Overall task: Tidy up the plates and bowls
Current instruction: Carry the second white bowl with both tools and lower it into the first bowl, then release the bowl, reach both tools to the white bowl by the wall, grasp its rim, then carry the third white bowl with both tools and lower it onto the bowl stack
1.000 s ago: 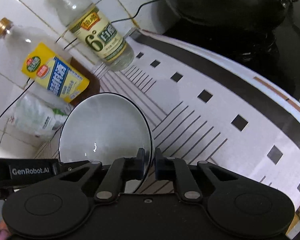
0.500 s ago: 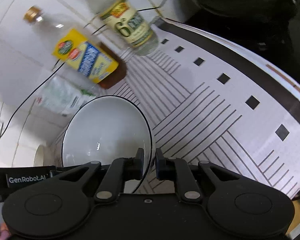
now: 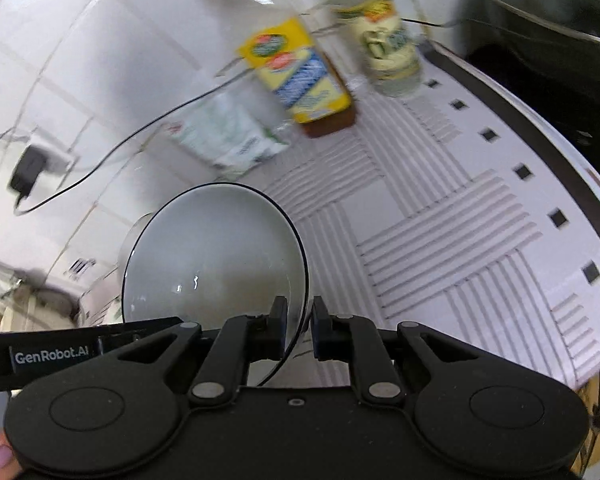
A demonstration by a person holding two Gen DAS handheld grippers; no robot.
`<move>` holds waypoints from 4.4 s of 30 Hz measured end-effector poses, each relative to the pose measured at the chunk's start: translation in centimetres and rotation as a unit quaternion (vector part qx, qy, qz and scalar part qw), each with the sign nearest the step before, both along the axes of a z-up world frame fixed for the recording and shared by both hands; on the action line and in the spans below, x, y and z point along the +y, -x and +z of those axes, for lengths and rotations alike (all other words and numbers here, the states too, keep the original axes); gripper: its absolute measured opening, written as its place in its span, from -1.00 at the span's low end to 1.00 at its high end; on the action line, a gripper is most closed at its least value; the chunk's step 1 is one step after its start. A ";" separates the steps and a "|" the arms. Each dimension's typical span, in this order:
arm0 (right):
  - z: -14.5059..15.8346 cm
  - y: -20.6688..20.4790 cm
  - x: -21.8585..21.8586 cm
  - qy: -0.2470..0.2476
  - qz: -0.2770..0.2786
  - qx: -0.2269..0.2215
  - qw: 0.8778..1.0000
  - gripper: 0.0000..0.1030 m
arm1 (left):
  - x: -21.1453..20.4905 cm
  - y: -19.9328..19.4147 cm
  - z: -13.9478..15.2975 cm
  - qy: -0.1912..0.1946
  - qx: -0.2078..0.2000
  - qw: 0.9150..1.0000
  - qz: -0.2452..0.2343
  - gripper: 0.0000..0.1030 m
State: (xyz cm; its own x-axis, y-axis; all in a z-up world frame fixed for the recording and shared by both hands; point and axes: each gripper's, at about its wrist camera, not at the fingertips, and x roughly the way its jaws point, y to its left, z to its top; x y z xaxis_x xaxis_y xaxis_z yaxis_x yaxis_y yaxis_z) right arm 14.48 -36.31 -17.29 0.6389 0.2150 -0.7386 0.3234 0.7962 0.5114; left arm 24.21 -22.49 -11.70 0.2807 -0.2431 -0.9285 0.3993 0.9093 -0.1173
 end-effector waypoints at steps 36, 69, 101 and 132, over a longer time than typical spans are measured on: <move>-3.5 -4.3 9.5 0.253 0.233 -0.036 0.938 -0.67 | 7.0 -1.9 -7.4 -0.003 0.120 0.985 0.121 -0.72; 4.2 -3.0 14.3 0.104 0.161 -0.103 0.976 -0.29 | 16.8 -3.3 1.9 0.086 -0.022 0.996 -0.010 -0.26; -4.2 -19.3 19.3 -0.019 -0.057 -0.035 0.998 0.19 | 21.9 -21.8 -7.8 0.055 -0.030 0.998 -0.020 0.22; 1.0 -14.0 16.6 -0.023 -0.066 -0.001 0.998 -0.65 | 22.0 -14.9 -2.9 0.140 -0.004 0.990 -0.003 -0.47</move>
State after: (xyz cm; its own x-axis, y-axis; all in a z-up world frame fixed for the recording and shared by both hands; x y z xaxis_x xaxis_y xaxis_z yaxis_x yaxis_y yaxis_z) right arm 28.46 -19.70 -16.26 0.6650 0.1624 -0.7289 0.4238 0.7217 0.5474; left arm 39.08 -0.44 -14.56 0.2859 -0.4924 -0.8221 0.4057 0.8394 -0.3616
